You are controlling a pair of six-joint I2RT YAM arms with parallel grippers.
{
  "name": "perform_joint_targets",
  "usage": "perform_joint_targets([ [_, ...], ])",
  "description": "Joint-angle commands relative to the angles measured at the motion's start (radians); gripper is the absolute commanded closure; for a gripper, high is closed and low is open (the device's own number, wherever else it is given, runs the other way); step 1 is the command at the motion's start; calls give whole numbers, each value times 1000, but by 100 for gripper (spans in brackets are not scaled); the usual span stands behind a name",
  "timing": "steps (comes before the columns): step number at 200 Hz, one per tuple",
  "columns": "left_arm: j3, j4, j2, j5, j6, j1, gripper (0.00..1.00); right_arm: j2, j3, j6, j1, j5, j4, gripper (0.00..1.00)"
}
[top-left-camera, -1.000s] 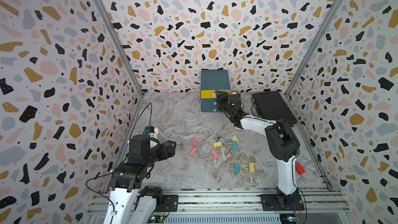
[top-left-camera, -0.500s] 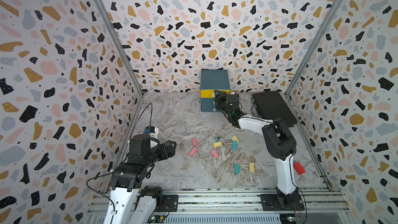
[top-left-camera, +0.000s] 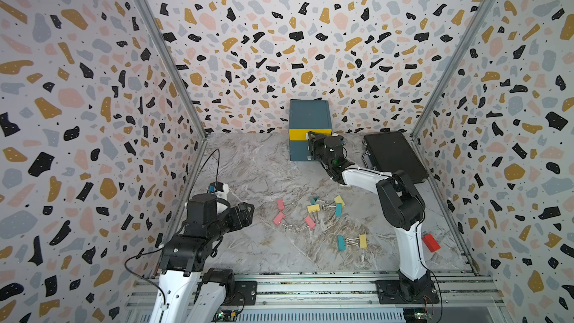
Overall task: Put the binder clips in the drawer according to color
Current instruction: Open the drawer in the storage box.
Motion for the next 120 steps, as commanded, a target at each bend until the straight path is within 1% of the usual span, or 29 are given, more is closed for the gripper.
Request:
perform_joint_targets([
  [1, -13, 42, 0, 9, 8, 6, 15, -9, 27, -2, -1, 21, -2, 67],
  [36, -13, 42, 0, 7, 8, 7, 15, -33, -14, -1, 2, 31, 8, 75],
  [77, -15, 44, 1, 7, 7, 7, 16, -95, -102, -4, 27, 51, 35, 78],
  [120, -16, 45, -2, 3, 8, 8, 16, -211, -268, -1, 102, 107, 43, 79],
])
